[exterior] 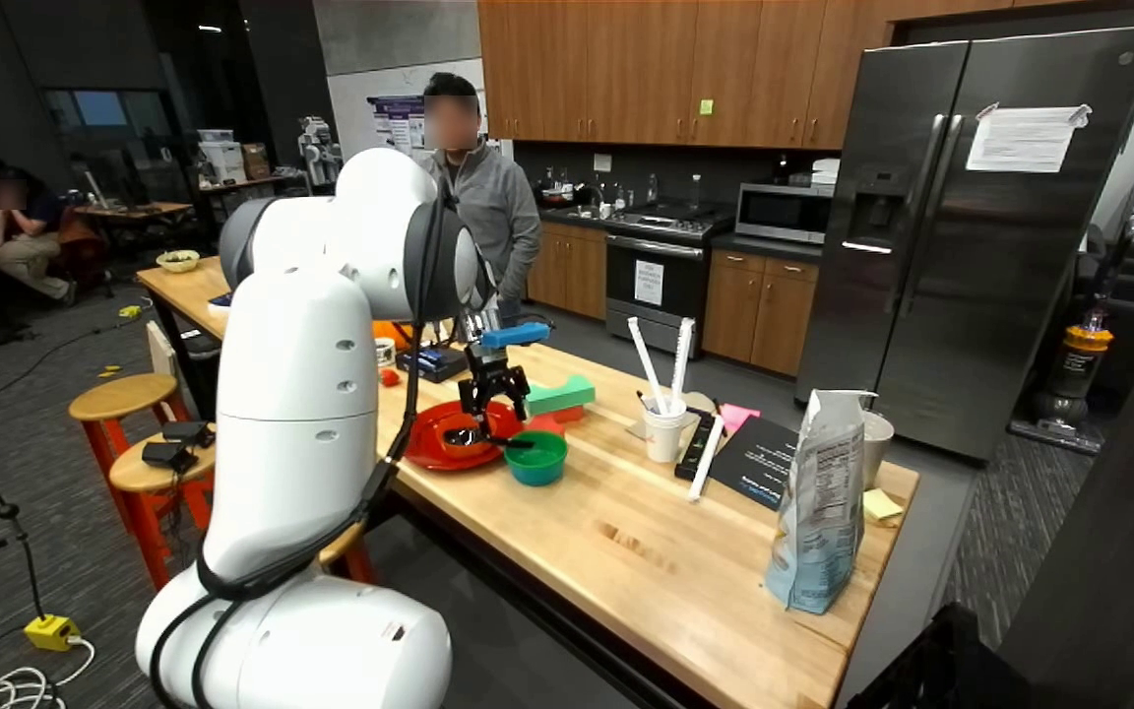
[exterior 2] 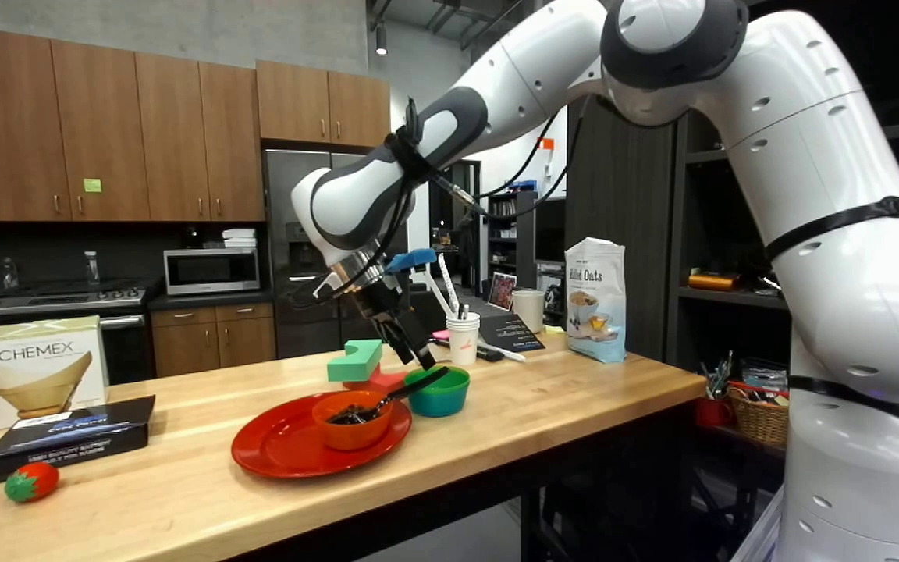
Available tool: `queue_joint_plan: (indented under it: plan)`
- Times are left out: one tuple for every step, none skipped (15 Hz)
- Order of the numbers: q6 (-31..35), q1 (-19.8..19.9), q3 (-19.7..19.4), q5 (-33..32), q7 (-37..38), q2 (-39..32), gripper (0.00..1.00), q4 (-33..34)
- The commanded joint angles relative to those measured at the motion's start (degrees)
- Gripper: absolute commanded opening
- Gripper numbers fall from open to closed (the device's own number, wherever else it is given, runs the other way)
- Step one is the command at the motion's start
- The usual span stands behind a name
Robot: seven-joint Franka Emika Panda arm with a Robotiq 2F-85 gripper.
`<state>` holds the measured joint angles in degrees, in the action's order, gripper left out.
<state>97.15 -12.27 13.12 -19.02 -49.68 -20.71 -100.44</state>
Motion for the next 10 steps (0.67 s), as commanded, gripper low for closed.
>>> queue_joint_plan:
  plan:
    - [2.8, 0.8, 0.5, 0.0, -2.4, 5.5, 1.0, -6.1]
    - [3.2, 0.8, 0.5, 0.1, -2.5, 6.3, 1.0, -7.0]
    - [3.7, 0.8, 0.5, 0.1, -2.6, 7.0, 1.0, -7.9]
    - [4.2, 0.7, 0.4, -0.1, -2.5, 7.7, 1.0, -8.9]
    - [5.1, 0.7, 0.4, -0.4, -2.6, 8.5, 1.0, -9.9]
    - [6.0, 0.6, 0.3, -1.0, -2.3, 9.1, 1.0, -10.8]
    - [7.4, 0.6, 0.2, -1.4, -2.0, 9.7, 1.0, -11.9]
    - [8.4, 0.5, 0.1, -2.1, -1.7, 10.1, 1.0, -12.7]
    - [9.6, 0.5, 0.0, -2.7, -1.7, 10.5, 1.0, -13.5]
    - [10.7, 0.5, -0.1, -3.5, -1.5, 10.8, 1.0, -14.4]
